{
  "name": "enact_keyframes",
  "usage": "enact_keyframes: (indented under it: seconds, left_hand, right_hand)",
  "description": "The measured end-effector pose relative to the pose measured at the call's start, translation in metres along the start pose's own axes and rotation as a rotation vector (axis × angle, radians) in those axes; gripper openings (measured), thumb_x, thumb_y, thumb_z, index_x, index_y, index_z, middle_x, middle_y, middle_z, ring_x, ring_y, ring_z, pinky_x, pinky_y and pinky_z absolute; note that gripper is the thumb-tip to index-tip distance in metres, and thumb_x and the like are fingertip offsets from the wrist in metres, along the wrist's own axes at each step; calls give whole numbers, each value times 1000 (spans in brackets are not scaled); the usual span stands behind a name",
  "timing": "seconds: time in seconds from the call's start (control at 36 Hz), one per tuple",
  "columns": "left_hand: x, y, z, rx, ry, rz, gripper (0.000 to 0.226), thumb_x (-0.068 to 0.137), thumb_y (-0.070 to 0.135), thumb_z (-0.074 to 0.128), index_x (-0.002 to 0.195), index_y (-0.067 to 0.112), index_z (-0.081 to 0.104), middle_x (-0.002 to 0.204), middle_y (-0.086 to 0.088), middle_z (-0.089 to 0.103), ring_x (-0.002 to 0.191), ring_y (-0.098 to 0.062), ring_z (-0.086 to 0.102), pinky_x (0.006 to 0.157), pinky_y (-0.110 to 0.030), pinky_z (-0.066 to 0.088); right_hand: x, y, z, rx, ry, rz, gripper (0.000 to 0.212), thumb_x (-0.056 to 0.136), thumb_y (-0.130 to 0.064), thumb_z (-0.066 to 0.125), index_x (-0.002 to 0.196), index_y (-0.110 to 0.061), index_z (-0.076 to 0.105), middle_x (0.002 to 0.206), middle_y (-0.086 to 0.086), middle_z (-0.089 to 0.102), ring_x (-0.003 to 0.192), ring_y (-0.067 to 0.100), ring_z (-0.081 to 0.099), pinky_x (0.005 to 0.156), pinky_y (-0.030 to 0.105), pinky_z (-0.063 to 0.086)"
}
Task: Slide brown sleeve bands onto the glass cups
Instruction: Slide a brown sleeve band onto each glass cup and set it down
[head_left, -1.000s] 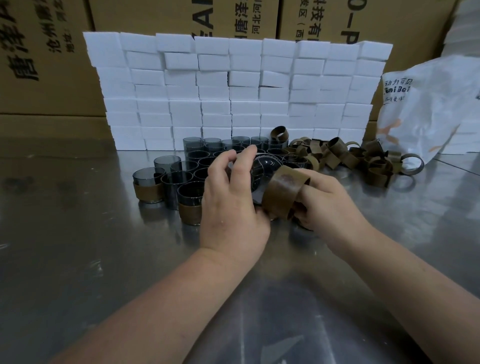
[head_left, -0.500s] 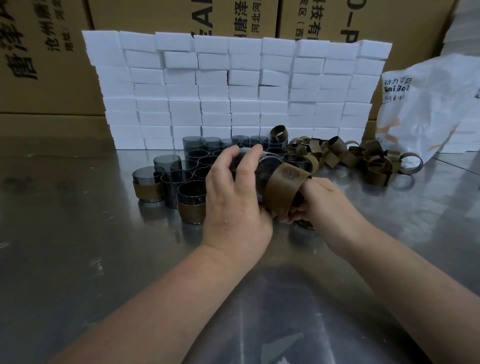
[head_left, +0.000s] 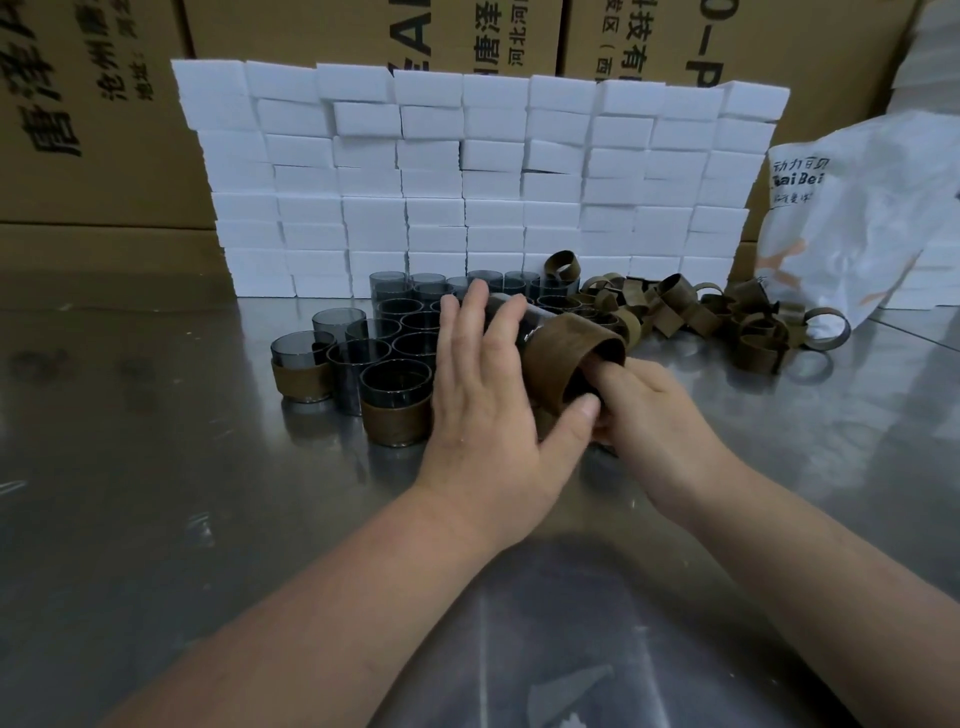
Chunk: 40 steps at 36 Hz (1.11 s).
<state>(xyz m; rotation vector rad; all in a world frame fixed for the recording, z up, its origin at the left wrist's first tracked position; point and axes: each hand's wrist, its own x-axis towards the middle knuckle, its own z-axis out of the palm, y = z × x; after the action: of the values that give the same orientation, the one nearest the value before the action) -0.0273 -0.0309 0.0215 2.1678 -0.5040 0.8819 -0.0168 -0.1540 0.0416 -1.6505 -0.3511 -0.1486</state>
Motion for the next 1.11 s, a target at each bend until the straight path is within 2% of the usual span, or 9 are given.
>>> enact_keyframes:
  seconds: [0.08,0.17,0.22,0.28,0.42,0.53,0.64,0.97,1.11]
  left_hand:
    - [1,-1,-2,-53,-2,-25,78,79,50,25,148,16,9,153,6,-7,140,-9,-16,111,-18,-12]
    - [3,-2,-5,-107,-6,-71,72,83,34,29,148,17,2,156,3,-6,142,-9,-6,112,-15,-3]
    - [4,-1,-6,-91,-16,-88,73,82,32,28,148,19,-1,157,0,-2,133,-3,9,99,-3,9]
    - [4,-1,-6,-84,-23,-96,73,82,33,27,149,20,-2,157,-2,5,117,-3,23,82,-4,18]
    - [6,-3,-4,-206,-30,-95,71,84,30,29,148,18,3,157,-3,10,130,2,15,89,10,7]
    - [6,-4,-7,-271,-33,-93,69,84,33,30,148,18,8,155,-3,18,140,-7,18,110,-12,15]
    - [7,-2,-9,-286,-47,-80,73,86,49,29,148,17,10,154,-5,21,139,-14,25,112,-37,28]
    - [9,-2,-11,-357,-8,-61,67,88,47,31,146,14,23,153,-4,24,138,-16,29,106,-45,37]
    - [11,-4,-12,-360,42,-38,48,89,40,35,136,33,23,147,-5,36,127,-25,46,99,-49,44]
  right_hand:
    - [0,1,2,5,-14,-79,36,94,-16,47,65,-17,69,61,0,65,58,10,62,53,22,51]
    - [-1,0,3,-28,-16,-182,16,78,-17,52,74,-16,67,66,2,63,62,13,60,60,27,52]
    - [-2,-1,3,-29,14,-230,20,74,-14,52,74,-23,69,65,-2,64,64,13,60,60,27,52]
    - [-2,-2,1,-29,41,-269,26,77,-4,56,78,-26,69,65,-3,65,65,13,60,61,28,54]
    - [-3,-4,-1,-23,48,-291,38,79,15,53,82,-19,69,62,-6,66,62,11,61,60,25,53]
    - [-5,-8,-2,-10,35,-329,28,67,2,55,77,-21,69,57,-11,66,56,1,60,54,15,49]
    - [-5,-10,-4,37,64,-339,25,64,-5,56,58,-24,70,49,-9,61,49,0,55,49,12,44]
    - [-1,-7,-9,15,79,-321,27,61,-5,55,54,-26,71,49,-9,61,51,1,56,51,14,45]
    - [1,-6,-10,-11,132,-308,21,59,-8,57,51,-22,70,47,-2,62,48,9,58,49,17,47]
